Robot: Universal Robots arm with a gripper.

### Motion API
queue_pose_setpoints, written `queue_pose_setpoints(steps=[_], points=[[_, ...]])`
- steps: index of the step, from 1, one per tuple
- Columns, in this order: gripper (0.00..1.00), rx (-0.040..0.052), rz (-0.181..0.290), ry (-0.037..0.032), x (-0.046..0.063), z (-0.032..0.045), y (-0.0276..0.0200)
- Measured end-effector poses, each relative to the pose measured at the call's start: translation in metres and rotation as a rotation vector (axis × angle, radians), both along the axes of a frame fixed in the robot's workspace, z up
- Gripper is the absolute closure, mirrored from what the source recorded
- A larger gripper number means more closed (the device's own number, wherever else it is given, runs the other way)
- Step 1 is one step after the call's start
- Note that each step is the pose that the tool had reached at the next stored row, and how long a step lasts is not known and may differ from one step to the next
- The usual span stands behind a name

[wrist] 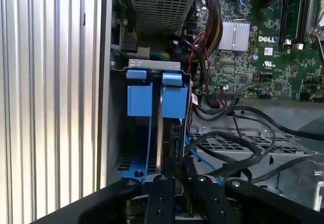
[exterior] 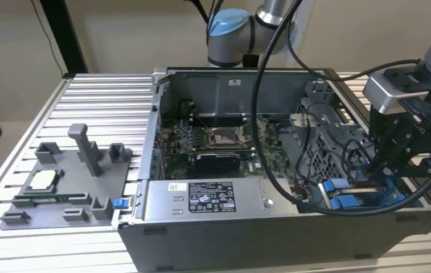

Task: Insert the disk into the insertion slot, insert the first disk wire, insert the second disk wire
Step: 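Insert the first disk wire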

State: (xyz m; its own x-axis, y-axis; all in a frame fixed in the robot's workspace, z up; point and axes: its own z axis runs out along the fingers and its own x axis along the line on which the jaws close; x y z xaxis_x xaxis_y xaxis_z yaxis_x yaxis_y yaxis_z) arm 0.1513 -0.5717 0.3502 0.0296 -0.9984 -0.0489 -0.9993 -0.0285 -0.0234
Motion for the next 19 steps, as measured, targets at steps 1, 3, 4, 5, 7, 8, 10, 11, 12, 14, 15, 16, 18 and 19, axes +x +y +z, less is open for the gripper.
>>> queue_pose_setpoints(steps=[1, 3, 4, 5, 7, 8, 10, 11, 12, 14, 15, 16, 18, 19], points=[[1.00, 0.0000, 0.000, 0.0000, 0.0000, 0.0000, 0.0000], [1.00, -0.0001, 0.000, -0.0001, 0.0000, 0.0000, 0.0000], [1.00, -0.0001, 0.000, -0.0001, 0.0000, 0.0000, 0.0000], [1.00, -0.0002, 0.000, -0.0001, 0.0000, 0.0001, 0.0000], [1.00, -0.0002, -0.001, 0.0000, 0.0000, -0.0001, 0.0001], [1.00, -0.0001, -0.003, -0.0002, 0.0000, -0.0004, 0.0001], [1.00, -0.0002, -0.008, -0.0007, -0.0001, -0.0013, 0.0001], [1.00, -0.0001, -0.010, -0.0009, -0.0002, -0.0017, 0.0002], [1.00, 0.0000, -0.010, -0.0015, -0.0004, -0.0021, 0.0004], [1.00, 0.0000, -0.011, -0.0029, -0.0005, -0.0029, 0.0009], [1.00, -0.0002, -0.011, -0.0036, -0.0006, -0.0032, 0.0013], [1.00, -0.0001, -0.011, -0.0040, -0.0007, -0.0035, 0.0016], [1.00, -0.0003, -0.011, -0.0043, -0.0007, -0.0038, 0.0018], [1.00, -0.0004, -0.011, -0.0043, -0.0007, -0.0038, 0.0017]])
